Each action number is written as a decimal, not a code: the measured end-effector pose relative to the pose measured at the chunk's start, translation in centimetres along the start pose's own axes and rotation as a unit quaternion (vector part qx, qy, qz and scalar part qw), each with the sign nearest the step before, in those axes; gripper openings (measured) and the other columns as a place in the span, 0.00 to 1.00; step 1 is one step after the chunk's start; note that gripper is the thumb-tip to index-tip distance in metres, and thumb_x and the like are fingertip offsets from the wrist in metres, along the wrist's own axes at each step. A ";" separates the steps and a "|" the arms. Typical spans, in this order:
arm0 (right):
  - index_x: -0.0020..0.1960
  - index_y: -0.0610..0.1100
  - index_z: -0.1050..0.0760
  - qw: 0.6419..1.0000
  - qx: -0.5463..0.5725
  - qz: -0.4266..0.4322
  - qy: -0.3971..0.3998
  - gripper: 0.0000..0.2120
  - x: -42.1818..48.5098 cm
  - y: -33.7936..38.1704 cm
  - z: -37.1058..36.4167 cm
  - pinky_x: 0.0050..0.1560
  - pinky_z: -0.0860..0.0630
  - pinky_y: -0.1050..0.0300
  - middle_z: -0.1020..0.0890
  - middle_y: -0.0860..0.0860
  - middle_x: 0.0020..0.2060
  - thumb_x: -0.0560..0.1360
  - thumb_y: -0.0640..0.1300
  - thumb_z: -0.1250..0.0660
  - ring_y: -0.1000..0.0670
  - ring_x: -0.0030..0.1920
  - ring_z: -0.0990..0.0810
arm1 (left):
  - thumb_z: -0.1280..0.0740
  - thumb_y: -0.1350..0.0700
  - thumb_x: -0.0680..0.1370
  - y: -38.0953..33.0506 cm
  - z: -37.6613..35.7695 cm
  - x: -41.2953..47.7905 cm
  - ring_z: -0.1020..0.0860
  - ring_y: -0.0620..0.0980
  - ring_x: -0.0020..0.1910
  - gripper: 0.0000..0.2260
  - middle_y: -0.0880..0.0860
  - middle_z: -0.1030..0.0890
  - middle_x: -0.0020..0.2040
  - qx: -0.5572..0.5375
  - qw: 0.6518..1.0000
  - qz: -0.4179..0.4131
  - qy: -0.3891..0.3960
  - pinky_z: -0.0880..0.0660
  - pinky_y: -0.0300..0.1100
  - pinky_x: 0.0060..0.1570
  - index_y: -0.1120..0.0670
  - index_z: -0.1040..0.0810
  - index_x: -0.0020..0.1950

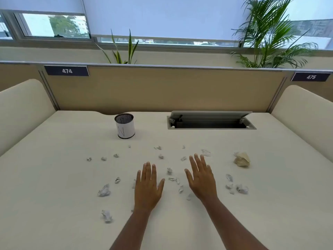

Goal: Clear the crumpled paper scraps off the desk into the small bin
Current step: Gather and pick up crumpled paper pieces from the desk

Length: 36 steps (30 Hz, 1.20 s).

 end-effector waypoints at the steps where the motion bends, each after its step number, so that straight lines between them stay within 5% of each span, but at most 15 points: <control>1: 0.65 0.43 0.32 1.000 0.008 -0.005 -0.003 0.32 -0.3 -0.3 -0.5 0.55 0.25 0.42 0.25 0.44 0.63 0.78 0.58 0.66 0.42 0.64 0.28 | 0.61 0.43 0.81 -0.1 -0.3 -0.2 0.26 0.59 0.64 0.31 0.63 0.21 0.60 -0.020 1.000 -0.004 0.002 0.63 0.40 0.74 0.62 0.29 0.63; 8: 0.61 0.46 0.28 0.999 -0.012 -0.027 0.031 0.33 -2.2 -1.1 -2.8 0.50 0.22 0.44 0.21 0.46 0.59 0.78 0.59 0.66 0.44 0.60 0.24 | 0.62 0.44 0.81 0.5 -2.5 -1.3 0.19 0.59 0.55 0.36 0.62 0.18 0.56 -0.005 0.996 0.024 0.084 0.49 0.45 0.71 0.62 0.18 0.55; 17: 0.56 0.47 0.24 0.998 -0.003 -0.037 0.046 0.33 -3.1 -1.6 -3.6 0.50 0.22 0.44 0.18 0.47 0.54 0.78 0.58 0.65 0.45 0.56 0.20 | 0.64 0.44 0.80 1.5 -2.9 -2.0 0.18 0.57 0.55 0.37 0.60 0.17 0.55 -0.052 0.992 0.076 0.089 0.21 0.49 0.52 0.59 0.17 0.53; 24: 0.56 0.48 0.24 0.998 0.020 -0.053 0.038 0.32 -3.2 -1.9 -3.9 0.57 0.41 0.52 0.18 0.47 0.55 0.78 0.59 0.65 0.45 0.56 0.20 | 0.64 0.44 0.80 1.6 -2.7 -1.9 0.17 0.56 0.54 0.37 0.59 0.17 0.55 -0.057 0.992 0.083 0.082 0.21 0.52 0.48 0.59 0.17 0.54; 33: 0.58 0.49 0.26 0.998 0.051 -0.032 0.023 0.31 -3.2 -1.8 -4.1 0.61 0.43 0.51 0.19 0.50 0.56 0.77 0.60 0.65 0.45 0.59 0.23 | 0.64 0.43 0.80 1.5 -2.8 -2.0 0.18 0.55 0.54 0.36 0.58 0.17 0.56 -0.053 0.991 0.082 0.090 0.20 0.50 0.49 0.58 0.17 0.54; 36: 0.61 0.50 0.28 0.998 0.056 -0.031 0.026 0.32 -3.3 -1.8 -4.2 0.64 0.35 0.41 0.20 0.51 0.58 0.77 0.61 0.66 0.46 0.61 0.24 | 0.63 0.43 0.80 1.6 -2.9 -1.9 0.18 0.56 0.54 0.36 0.59 0.17 0.56 -0.058 0.991 0.081 0.088 0.31 0.47 0.60 0.59 0.18 0.55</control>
Point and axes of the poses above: each hand's wrist, its own x-axis towards the middle knuckle, its own z-axis out of the back of the hand, y = z × x, the point moved 7 cm from there along x, towards the middle knuckle
